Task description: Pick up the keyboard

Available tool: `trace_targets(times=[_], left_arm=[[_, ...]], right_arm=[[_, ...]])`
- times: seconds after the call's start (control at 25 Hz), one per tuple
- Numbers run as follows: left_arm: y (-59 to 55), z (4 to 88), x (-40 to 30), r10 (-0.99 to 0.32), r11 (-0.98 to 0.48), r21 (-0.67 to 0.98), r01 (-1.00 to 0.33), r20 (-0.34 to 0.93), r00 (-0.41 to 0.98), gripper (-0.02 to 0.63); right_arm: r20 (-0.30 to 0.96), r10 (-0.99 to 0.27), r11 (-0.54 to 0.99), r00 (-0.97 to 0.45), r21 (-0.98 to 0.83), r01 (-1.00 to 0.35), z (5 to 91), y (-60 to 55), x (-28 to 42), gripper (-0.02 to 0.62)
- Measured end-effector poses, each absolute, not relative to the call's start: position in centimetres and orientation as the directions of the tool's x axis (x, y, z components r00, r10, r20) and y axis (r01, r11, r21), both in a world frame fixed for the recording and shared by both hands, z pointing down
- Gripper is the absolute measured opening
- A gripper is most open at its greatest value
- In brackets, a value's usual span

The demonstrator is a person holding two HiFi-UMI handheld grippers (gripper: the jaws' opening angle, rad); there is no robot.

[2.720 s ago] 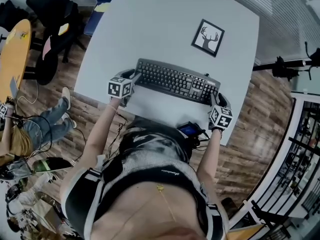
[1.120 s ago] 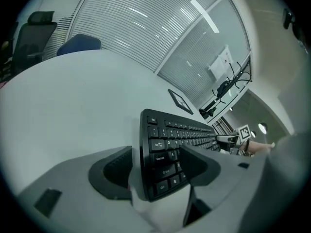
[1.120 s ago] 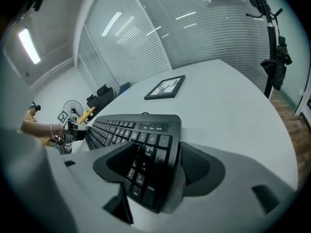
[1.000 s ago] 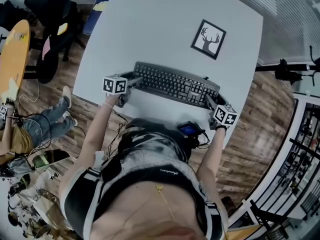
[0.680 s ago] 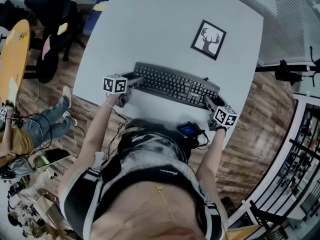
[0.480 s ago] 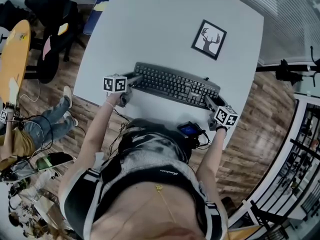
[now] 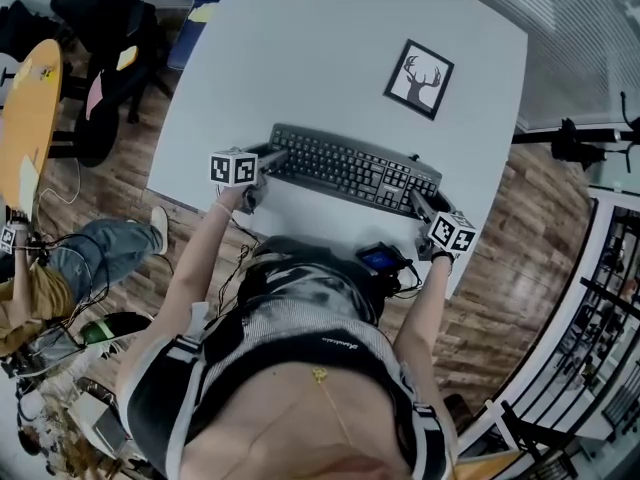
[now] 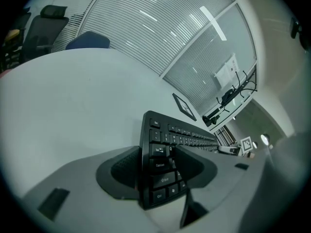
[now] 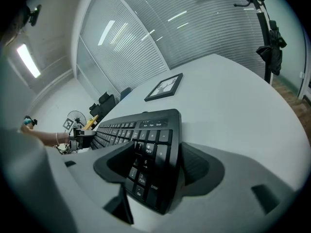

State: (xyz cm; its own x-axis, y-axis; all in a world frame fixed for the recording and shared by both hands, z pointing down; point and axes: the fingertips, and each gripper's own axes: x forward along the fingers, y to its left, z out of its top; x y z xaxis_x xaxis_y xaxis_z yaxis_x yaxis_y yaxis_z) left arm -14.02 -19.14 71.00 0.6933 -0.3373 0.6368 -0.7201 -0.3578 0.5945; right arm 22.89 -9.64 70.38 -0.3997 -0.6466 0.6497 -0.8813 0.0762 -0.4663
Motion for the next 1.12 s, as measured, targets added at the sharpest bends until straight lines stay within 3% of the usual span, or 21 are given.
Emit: trace_targets(times=[1.12], left_arm=[[-19.2, 70.2, -14.8, -0.385, -0.346, 0.539, -0.768, 0.665, 0.640, 0.219]], right_arm=[[0.665, -0.646, 0.035, -0.375, -0.465, -0.884, 70.0, -9.0, 22.7, 0.278]])
